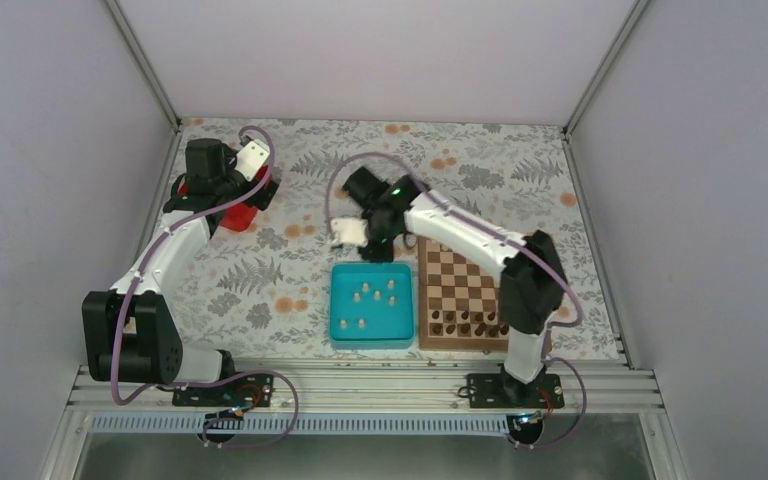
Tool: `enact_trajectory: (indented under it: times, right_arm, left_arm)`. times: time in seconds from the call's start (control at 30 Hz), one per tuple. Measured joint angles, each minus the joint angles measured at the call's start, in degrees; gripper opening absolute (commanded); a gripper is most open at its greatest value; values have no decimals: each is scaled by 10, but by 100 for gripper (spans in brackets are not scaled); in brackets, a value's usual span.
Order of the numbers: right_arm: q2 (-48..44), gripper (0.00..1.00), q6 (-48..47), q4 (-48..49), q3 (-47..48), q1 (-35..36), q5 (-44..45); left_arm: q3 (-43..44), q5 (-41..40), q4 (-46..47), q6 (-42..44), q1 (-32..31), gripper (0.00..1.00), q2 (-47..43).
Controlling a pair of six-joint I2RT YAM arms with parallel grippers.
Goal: Set up the chess pieces on the board
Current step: Pick up the chess piece from the storage box, then place the chess piece on the chessboard.
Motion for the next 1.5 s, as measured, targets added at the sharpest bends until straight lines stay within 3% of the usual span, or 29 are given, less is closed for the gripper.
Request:
enact_trajectory:
  times: [0.2,0.37,0.8,1.5]
  right_arm:
    - [-66,6,-3,-18,-3,-143,33]
    - [-86,6,-7,-17,-48,-210,43]
    - [-79,7,-19,24,-167,-252,23]
    - [-46,8,-27,59,-188,-273,6]
  left_arm:
    - [0,0,0,0,0,100,0]
    - [0,0,0,0,0,100,1]
    - [0,0,0,0,0,100,2]
    - [0,0,0,-2,0,100,8]
